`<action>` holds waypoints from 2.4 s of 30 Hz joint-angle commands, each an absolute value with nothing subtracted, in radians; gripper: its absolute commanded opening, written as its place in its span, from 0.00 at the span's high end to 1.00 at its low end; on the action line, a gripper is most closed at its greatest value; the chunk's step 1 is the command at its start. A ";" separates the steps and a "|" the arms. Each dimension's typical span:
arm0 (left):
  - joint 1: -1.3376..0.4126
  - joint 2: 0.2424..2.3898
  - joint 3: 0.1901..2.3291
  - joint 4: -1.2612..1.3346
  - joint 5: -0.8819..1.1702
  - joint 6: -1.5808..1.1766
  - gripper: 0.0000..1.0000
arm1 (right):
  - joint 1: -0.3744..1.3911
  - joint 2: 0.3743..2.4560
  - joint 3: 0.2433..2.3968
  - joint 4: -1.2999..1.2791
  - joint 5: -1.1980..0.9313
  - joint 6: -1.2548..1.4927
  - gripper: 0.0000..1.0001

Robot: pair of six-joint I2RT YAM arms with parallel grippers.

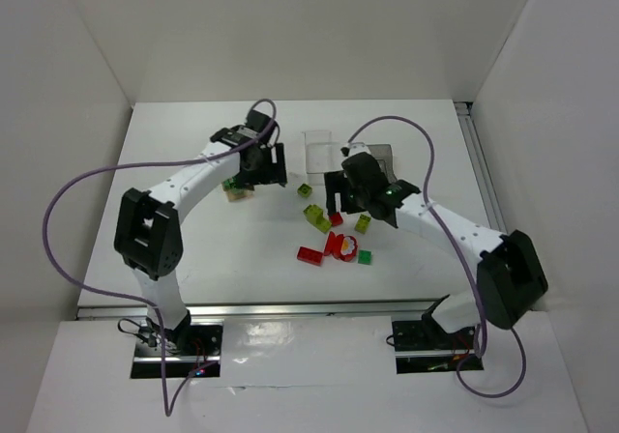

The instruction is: Sort the legos into containers by color

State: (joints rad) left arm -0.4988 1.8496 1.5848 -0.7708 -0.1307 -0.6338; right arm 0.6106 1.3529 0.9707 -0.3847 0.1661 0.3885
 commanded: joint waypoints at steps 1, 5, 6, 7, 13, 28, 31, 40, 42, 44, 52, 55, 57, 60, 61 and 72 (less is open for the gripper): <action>-0.401 1.698 1.565 -0.772 -0.129 -0.661 0.10 | 0.655 1.459 1.072 -0.373 0.138 0.246 0.13; -0.353 1.649 1.510 -0.772 -0.120 -0.652 0.10 | 0.655 1.557 1.137 -0.335 0.077 0.148 0.14; -0.339 1.649 1.509 -0.772 -0.120 -0.652 0.10 | 0.655 1.574 1.152 -0.334 0.063 0.129 0.14; -0.339 1.649 1.494 -0.772 -0.108 -0.652 0.11 | 0.655 1.612 1.152 -0.325 0.048 0.098 0.16; -0.339 1.649 1.456 -0.752 -0.077 -0.652 0.11 | 0.655 1.735 1.226 -0.344 -0.072 0.026 0.17; -0.339 1.669 1.437 -0.741 -0.049 -0.632 0.13 | 0.655 1.798 1.235 -0.282 -0.115 0.047 0.48; -0.339 1.669 1.437 -0.741 -0.040 -0.623 0.13 | 0.655 1.786 1.235 -0.269 -0.106 0.061 0.63; -0.295 1.635 1.368 -0.617 0.271 -0.433 0.02 | 0.585 1.557 1.172 -0.201 -0.262 0.182 0.73; -0.269 1.635 1.355 -0.577 0.389 -0.391 0.01 | 0.536 1.511 1.134 -0.175 -0.377 0.213 0.73; -0.256 1.626 1.319 -0.539 0.556 -0.370 0.00 | 0.508 1.488 1.105 -0.125 -0.514 0.271 0.73; -0.221 1.530 1.080 -0.158 0.980 -0.419 0.00 | 0.414 1.453 1.005 0.051 -0.876 0.442 0.73; -0.221 1.520 1.045 -0.060 1.103 -0.419 0.00 | 0.405 1.453 1.015 0.051 -0.951 0.442 0.73; -0.221 1.520 1.045 -0.046 1.130 -0.394 0.00 | 0.394 1.453 1.015 0.041 -0.995 0.442 0.73; -0.230 1.529 1.068 -0.049 1.167 -0.358 0.00 | 0.394 1.462 1.015 0.061 -1.040 0.462 0.73; -0.241 1.529 1.068 -0.049 1.167 -0.357 0.01 | 0.394 1.462 1.015 0.061 -1.040 0.462 0.73; -0.325 1.540 1.091 -0.021 1.221 -0.344 0.06 | 0.394 1.489 1.005 0.091 -1.118 0.497 0.71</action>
State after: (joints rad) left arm -0.3061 1.5543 1.0477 -0.0517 1.1759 -0.3908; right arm 0.3992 1.4837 1.0004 0.0463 -1.0698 0.4847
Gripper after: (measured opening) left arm 0.942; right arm 0.447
